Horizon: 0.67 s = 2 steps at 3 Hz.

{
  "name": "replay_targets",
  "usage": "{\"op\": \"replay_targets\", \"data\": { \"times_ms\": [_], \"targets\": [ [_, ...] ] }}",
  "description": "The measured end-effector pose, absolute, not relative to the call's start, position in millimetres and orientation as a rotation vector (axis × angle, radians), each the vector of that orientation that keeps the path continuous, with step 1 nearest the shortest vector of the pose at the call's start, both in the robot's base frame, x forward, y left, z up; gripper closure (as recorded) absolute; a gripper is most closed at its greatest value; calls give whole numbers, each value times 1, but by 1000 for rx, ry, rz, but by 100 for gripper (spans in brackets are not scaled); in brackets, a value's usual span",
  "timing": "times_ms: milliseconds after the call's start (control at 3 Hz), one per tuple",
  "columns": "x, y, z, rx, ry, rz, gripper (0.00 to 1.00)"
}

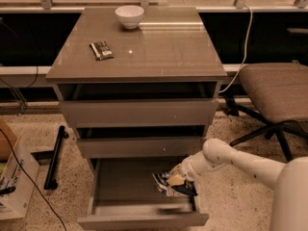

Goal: Pick blue chip bag from bottom drawer and place on counter

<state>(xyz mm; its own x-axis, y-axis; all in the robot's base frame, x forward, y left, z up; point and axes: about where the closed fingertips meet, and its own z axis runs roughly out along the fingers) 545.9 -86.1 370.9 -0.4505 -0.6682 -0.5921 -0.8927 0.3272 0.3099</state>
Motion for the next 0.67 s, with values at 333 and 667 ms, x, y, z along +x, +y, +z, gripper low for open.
{"op": "replay_targets", "data": {
  "times_ms": [333,667],
  "targets": [
    [518,-103,444,-1466,2184,885,100],
    [512,-115,528,-1612,2087,825,100]
  ]
}}
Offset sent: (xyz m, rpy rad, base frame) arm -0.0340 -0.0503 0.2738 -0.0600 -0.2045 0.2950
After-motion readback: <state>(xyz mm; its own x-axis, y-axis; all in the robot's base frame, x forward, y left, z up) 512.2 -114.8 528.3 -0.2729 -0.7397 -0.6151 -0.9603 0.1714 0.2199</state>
